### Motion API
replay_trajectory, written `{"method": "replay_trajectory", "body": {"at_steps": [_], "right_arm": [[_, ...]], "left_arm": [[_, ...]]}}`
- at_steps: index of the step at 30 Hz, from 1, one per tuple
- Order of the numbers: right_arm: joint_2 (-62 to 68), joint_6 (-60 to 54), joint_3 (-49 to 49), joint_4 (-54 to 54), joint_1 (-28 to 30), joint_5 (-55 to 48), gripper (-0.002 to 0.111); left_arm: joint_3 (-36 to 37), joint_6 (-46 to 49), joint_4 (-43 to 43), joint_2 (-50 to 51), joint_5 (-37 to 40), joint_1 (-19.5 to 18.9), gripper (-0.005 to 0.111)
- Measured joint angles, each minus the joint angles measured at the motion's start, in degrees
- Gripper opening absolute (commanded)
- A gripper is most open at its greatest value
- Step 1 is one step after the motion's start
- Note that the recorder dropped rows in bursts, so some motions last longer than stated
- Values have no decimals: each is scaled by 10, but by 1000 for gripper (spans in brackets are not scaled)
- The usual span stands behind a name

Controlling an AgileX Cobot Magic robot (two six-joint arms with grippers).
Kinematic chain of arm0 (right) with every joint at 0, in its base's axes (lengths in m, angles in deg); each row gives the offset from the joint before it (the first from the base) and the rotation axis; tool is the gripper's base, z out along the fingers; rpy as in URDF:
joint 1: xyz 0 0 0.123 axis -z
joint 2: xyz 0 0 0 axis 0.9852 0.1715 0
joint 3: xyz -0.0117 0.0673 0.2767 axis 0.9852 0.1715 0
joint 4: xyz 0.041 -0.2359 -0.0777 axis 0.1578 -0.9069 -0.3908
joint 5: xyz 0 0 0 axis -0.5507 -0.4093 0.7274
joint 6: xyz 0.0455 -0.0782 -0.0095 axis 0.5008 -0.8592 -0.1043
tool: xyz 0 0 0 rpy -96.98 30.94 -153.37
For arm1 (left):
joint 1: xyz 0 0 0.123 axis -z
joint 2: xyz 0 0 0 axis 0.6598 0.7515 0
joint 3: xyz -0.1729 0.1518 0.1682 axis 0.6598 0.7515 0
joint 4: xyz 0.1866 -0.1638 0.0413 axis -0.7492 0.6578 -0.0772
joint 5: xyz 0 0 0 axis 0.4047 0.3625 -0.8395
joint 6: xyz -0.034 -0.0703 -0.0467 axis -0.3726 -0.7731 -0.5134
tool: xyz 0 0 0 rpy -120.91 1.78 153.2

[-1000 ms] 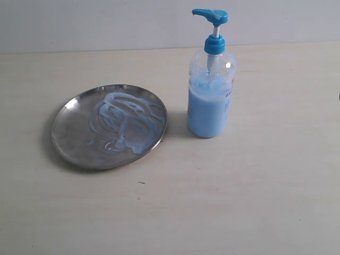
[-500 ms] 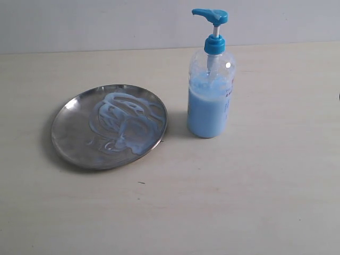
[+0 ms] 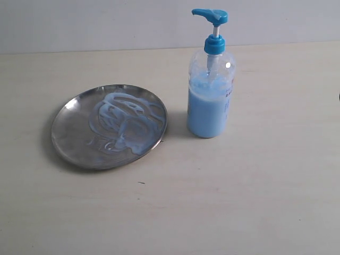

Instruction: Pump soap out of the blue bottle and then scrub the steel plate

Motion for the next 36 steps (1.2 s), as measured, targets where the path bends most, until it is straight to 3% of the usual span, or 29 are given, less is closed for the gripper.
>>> {"method": "replay_trajectory", "body": {"at_steps": [5, 17, 29, 36], "right_arm": [[0, 0, 0, 0, 0, 0, 0], [0, 0, 0, 0, 0, 0, 0], [0, 0, 0, 0, 0, 0, 0], [0, 0, 0, 0, 0, 0, 0]], "left_arm": [[43, -9, -2, -20, -54, -26, 0], [156, -30, -7, -122, -97, -155, 0], [251, -30, -34, -192, -105, -221, 0], [306, -32, -34, -228, -106, -237, 0]]}}
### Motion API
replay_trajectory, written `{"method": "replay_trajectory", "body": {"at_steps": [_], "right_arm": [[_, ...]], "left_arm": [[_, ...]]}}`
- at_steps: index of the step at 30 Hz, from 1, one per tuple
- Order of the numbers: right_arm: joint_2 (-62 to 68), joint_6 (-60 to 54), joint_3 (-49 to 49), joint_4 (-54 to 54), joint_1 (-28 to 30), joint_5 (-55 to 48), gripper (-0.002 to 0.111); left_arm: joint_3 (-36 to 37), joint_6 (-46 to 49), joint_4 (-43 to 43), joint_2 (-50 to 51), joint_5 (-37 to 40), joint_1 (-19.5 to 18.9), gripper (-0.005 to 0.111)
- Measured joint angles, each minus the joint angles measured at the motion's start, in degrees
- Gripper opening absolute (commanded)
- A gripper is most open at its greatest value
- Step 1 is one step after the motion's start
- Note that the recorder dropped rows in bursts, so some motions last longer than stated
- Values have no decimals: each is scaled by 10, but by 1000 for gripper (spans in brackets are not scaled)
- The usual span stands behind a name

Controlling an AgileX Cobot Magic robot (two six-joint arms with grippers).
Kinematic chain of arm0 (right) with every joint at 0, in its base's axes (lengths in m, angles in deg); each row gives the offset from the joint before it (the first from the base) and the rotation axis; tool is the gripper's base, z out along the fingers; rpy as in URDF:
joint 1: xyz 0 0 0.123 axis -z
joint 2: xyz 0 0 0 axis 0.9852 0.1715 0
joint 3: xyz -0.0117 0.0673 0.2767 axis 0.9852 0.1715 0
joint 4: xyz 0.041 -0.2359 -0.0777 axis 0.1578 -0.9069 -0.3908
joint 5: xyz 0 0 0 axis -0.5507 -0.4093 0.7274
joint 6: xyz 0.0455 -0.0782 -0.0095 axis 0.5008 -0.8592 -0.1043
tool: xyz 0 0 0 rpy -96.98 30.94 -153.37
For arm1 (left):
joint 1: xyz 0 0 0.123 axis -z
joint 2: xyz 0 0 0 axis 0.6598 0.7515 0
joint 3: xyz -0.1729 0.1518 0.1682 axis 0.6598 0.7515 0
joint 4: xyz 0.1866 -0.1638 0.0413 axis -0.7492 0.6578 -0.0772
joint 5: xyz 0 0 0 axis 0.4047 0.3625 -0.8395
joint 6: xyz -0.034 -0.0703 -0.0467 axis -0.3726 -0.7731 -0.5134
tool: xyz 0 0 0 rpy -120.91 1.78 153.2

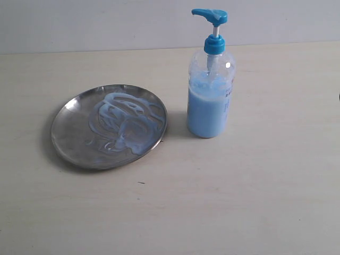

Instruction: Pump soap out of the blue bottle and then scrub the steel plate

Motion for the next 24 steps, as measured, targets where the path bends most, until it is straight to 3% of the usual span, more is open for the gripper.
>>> {"method": "replay_trajectory", "body": {"at_steps": [16, 24], "right_arm": [[0, 0, 0, 0, 0, 0, 0], [0, 0, 0, 0, 0, 0, 0]], "left_arm": [[71, -2, -29, -18, 0, -31, 0], [71, -11, -36, -18, 54, -31, 0]]}}
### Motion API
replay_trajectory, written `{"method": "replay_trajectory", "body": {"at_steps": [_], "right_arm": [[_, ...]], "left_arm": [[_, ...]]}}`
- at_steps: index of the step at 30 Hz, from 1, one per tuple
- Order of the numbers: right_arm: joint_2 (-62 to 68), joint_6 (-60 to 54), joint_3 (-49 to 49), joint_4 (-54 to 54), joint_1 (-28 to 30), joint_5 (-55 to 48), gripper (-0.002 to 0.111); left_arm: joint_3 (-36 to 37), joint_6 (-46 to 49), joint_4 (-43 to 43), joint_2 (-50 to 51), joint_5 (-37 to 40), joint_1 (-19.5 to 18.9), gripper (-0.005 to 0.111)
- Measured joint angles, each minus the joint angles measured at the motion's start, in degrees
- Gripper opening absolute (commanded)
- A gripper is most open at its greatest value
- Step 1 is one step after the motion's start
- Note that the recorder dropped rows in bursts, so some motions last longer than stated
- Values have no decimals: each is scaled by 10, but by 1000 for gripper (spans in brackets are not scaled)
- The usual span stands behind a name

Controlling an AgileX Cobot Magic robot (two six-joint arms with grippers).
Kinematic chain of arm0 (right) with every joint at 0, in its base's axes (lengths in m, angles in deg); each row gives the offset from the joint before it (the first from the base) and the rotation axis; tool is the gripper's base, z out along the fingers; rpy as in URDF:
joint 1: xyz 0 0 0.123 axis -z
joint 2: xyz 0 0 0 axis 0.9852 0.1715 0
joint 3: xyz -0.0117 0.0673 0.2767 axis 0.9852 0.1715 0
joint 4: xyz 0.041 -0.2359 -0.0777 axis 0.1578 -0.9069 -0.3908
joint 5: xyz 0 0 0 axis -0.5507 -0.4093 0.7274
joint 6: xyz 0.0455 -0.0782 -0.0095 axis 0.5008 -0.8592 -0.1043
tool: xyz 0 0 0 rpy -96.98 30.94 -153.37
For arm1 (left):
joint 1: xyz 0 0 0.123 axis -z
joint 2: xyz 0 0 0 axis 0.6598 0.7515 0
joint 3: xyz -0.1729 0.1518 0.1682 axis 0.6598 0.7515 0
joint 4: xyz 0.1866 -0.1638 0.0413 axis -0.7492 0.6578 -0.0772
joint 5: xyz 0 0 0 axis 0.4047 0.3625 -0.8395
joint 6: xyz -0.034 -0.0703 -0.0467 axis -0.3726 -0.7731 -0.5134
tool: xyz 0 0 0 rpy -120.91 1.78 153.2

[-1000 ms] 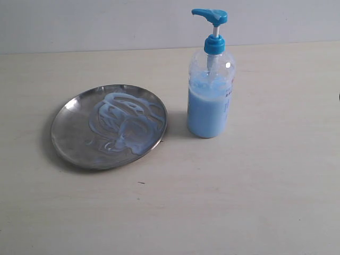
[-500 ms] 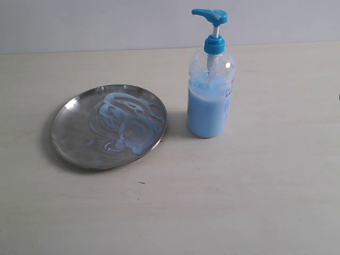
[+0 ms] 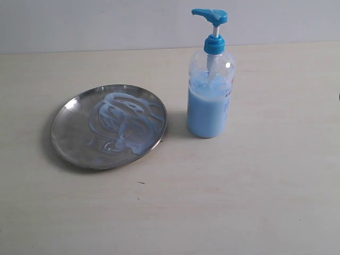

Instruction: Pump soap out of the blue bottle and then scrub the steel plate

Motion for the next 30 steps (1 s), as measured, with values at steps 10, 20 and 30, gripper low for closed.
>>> {"method": "replay_trajectory", "body": {"at_steps": [10, 20, 30], "right_arm": [[0, 0, 0, 0, 0, -2, 0], [0, 0, 0, 0, 0, -2, 0], [0, 13, 0, 0, 0, 2, 0]], "left_arm": [[0, -1, 0, 0, 4, 0, 0], [0, -2, 0, 0, 4, 0, 0], [0, -2, 0, 0, 4, 0, 0]]}}
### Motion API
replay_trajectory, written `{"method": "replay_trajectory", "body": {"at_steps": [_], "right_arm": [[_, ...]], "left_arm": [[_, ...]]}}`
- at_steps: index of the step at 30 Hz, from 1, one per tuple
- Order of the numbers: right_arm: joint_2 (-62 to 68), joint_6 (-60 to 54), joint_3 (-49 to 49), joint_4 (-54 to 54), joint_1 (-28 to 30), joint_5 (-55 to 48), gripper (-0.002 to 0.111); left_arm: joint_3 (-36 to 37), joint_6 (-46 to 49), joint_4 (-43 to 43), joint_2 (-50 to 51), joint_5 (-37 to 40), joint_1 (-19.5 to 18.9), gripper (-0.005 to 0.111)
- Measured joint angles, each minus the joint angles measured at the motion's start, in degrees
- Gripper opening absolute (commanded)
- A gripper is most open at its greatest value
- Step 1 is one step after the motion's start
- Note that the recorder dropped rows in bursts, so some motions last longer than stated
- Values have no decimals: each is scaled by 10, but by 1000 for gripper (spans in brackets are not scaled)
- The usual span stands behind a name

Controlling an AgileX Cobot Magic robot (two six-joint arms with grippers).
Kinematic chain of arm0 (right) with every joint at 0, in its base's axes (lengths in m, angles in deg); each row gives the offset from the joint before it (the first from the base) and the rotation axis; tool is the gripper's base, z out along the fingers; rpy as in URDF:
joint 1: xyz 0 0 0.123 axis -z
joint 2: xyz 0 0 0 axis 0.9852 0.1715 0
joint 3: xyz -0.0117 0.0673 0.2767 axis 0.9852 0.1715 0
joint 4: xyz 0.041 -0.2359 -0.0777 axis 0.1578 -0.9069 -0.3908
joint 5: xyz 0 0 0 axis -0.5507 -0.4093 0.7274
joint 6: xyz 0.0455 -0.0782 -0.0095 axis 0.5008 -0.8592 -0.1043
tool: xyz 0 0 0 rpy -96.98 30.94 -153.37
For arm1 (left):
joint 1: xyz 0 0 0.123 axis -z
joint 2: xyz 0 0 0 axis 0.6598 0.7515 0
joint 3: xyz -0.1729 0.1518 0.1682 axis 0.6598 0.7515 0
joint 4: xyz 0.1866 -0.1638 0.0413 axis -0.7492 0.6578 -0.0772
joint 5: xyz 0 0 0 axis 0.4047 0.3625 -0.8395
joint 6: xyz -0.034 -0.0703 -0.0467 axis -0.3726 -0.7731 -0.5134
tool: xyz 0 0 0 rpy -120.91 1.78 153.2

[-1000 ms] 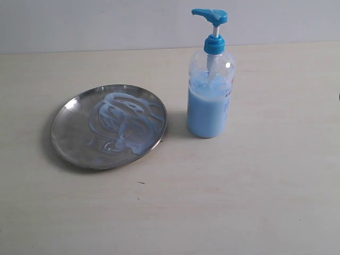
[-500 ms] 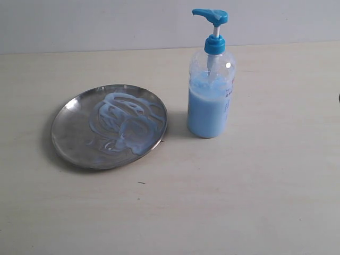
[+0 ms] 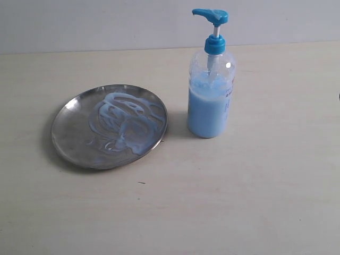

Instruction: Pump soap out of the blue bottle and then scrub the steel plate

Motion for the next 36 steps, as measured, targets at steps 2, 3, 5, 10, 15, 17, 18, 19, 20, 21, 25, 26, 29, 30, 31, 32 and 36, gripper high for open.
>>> {"method": "replay_trajectory", "body": {"at_steps": [2, 3, 5, 10, 15, 17, 18, 19, 20, 21, 25, 26, 29, 30, 31, 32, 36], "right_arm": [[0, 3, 0, 0, 6, 8, 0], [0, 5, 0, 0, 14, 10, 0], [0, 6, 0, 0, 28, 13, 0], [0, 9, 0, 0, 76, 13, 0], [-5, 10, 19, 0, 128, 28, 0], [-15, 10, 37, 0, 149, 37, 0], [-21, 10, 48, 0, 159, 43, 0], [-27, 10, 56, 0, 167, 44, 0], [-36, 11, 66, 0, 177, 47, 0], [-45, 13, 76, 0, 186, 49, 0], [-98, 13, 117, 1, 221, 58, 0], [-109, 13, 126, 1, 230, 61, 0], [-149, 13, 158, 1, 253, 71, 0], [-161, 13, 168, 1, 257, 73, 0], [-170, 13, 176, 1, 258, 75, 0], [-177, 13, 183, 1, 259, 79, 0], [-184, 19, 212, 1, 260, 95, 0]], "left_arm": [[0, 0, 0, 0, 0, 0, 0], [0, 0, 0, 0, 0, 0, 0], [0, 0, 0, 0, 0, 0, 0], [0, 0, 0, 0, 0, 0, 0], [0, 0, 0, 0, 0, 0, 0], [0, 0, 0, 0, 1, 0, 0], [0, 0, 0, 0, 1, 0, 0], [0, 0, 0, 0, 1, 0, 0], [0, 0, 0, 0, 2, 0, 0], [0, 0, 0, 0, 2, 0, 0], [0, 0, 0, 0, 3, 0, 0], [0, 0, 0, 0, 3, 0, 0], [0, 0, 0, 0, 3, 0, 0], [0, 0, 0, 0, 3, 0, 0], [0, 0, 0, 0, 3, 0, 0], [0, 0, 0, 0, 3, 0, 0], [0, 0, 0, 0, 3, 0, 0]]}}
